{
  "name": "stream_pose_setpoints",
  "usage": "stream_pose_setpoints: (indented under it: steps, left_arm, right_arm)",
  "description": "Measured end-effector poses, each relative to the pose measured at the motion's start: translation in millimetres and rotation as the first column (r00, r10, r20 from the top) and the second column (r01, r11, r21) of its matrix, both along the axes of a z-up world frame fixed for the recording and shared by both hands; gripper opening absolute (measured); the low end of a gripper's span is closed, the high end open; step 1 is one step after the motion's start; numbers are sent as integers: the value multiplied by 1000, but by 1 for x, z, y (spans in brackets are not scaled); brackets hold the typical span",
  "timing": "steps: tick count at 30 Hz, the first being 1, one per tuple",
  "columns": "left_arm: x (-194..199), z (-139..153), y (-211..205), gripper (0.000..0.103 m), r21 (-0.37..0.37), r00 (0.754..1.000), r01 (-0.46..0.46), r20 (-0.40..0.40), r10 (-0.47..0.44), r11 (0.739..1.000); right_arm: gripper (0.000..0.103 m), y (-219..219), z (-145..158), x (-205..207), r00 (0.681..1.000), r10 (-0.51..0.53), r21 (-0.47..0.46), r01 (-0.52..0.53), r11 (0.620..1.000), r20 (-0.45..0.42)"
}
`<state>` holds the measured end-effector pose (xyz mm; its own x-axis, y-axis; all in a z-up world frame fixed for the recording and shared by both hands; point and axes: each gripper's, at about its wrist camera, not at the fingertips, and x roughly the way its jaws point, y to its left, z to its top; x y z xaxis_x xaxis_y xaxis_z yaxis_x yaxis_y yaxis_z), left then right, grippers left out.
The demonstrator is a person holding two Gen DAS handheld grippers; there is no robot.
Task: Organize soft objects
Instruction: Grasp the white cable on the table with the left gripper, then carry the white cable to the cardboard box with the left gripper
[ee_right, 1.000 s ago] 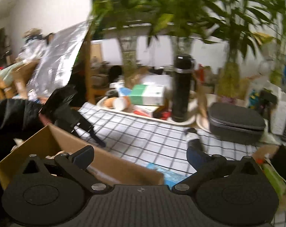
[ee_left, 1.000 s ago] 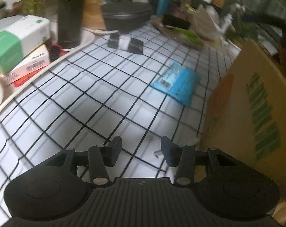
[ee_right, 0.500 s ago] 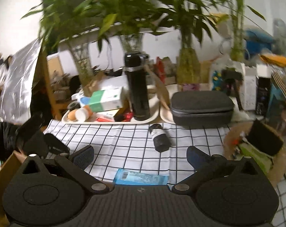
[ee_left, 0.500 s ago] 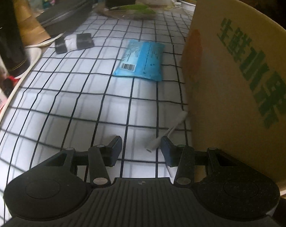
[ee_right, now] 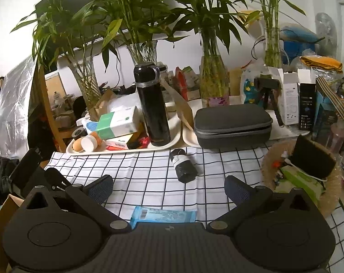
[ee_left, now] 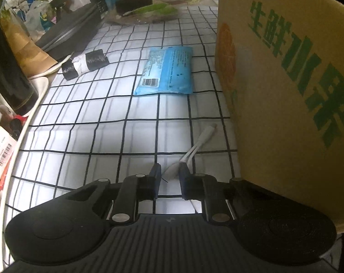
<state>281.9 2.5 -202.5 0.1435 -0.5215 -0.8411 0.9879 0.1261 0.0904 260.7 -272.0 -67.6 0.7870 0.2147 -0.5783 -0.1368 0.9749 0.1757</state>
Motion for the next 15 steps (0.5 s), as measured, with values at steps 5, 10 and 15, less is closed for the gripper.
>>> stream_pose_setpoints:
  steps: [5, 10, 15]
  left_arm:
    - [3, 0, 5, 16, 16, 997, -74, 34, 74, 997]
    - [7, 3, 14, 11, 60, 977, -197, 94, 191, 979]
    - [5, 6, 24, 11, 73, 944, -311, 136, 300, 948]
  right_arm:
    - [103, 2, -1, 0, 1000, 7, -18, -7, 1000, -8]
    - [103, 1, -1, -2, 1000, -2, -16, 2, 1000, -5]
    - [103, 1, 1, -2, 1000, -2, -9, 2, 1000, 0]
